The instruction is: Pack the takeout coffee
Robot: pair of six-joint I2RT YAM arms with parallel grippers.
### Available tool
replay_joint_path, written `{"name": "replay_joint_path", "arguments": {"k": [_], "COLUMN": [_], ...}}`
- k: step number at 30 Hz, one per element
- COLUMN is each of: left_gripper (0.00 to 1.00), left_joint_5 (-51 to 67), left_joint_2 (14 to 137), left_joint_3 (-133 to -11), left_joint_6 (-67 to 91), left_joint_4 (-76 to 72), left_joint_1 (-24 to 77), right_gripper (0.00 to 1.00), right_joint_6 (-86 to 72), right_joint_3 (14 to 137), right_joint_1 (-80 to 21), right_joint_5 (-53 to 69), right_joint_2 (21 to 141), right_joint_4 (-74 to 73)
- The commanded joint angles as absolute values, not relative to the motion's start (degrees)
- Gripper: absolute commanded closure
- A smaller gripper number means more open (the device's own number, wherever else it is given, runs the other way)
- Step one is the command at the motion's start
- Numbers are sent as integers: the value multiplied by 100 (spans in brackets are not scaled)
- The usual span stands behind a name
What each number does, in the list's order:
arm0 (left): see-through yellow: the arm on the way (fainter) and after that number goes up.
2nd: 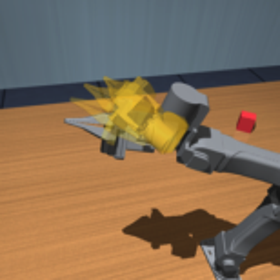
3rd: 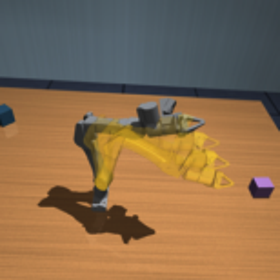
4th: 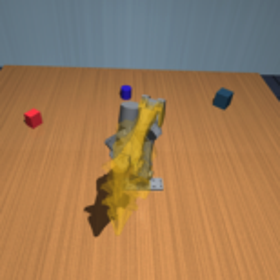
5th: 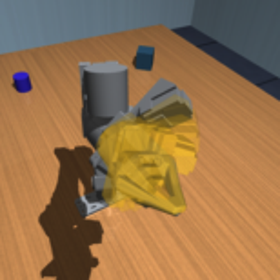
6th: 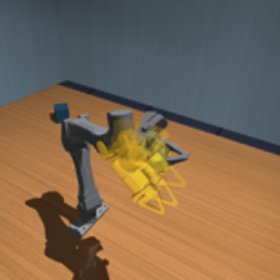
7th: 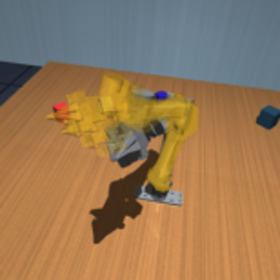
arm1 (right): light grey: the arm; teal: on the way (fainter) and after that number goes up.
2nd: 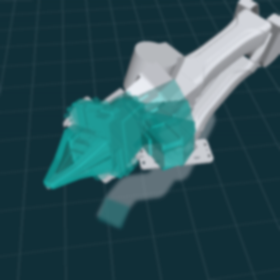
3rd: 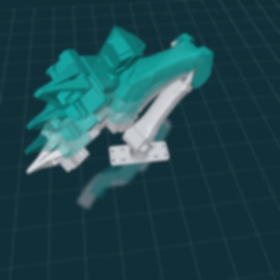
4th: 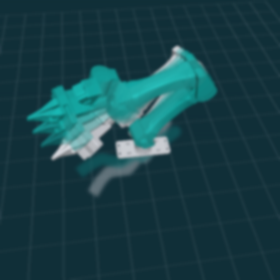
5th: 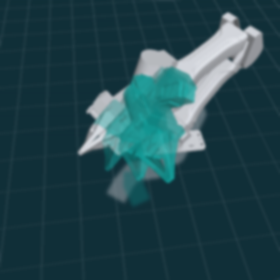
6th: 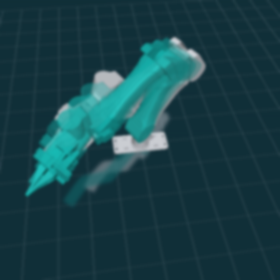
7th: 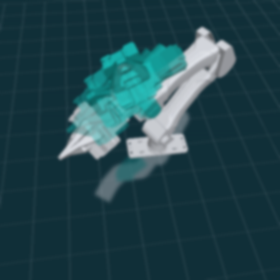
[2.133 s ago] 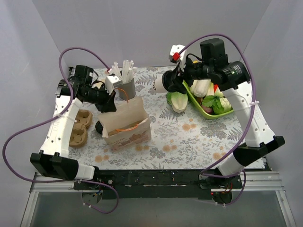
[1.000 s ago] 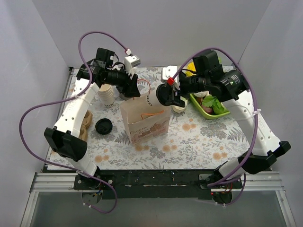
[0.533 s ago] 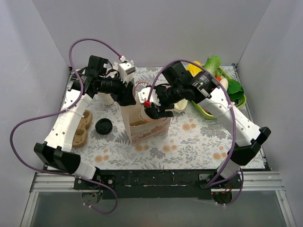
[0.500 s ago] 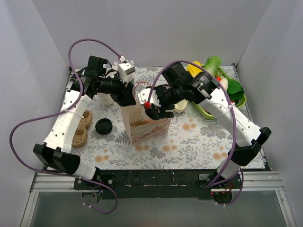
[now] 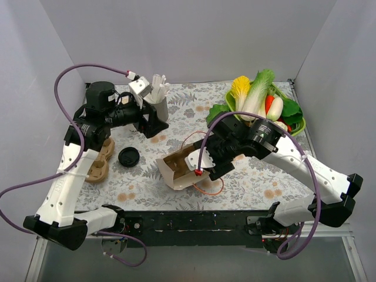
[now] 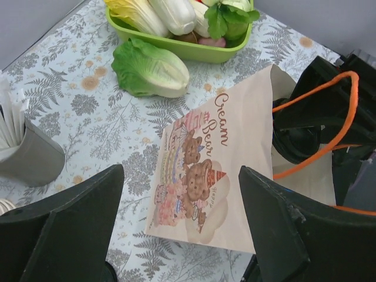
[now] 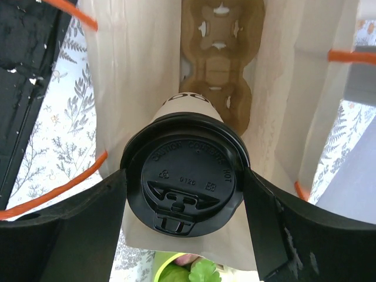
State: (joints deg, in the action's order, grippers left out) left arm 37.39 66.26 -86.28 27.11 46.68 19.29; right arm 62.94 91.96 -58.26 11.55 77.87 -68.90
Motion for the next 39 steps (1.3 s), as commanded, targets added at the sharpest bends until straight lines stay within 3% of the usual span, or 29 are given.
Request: {"name": "replay_joint_path", "arguments": {"k": [1, 6, 18, 39], "left_gripper": [20, 20, 20, 20], "left_joint_5": [3806, 3841, 3314, 3472], "left_joint_2": [6750, 6847, 7207, 7181], "left_joint_3": [-8491, -8192, -7278, -6987], "left_joint_6": [3146, 3454, 3920, 3859], "left_joint_4": [4096, 3973, 3384, 3357], "left_joint_1": [1951, 1951, 1951, 1951], "right_gripper": [99, 99, 99, 99], "right_joint_6": [6582, 6811, 7523, 7541], "right_joint_3": [8764, 8000, 7515, 7972], "right_joint_1": [-5924, -6064, -6161, -5959], "right_joint_5": [713, 563, 378, 659], "right_joint_2": [7376, 7005, 7181, 7831], "right_joint_4": [-6374, -5626, -4826, -5415]}}
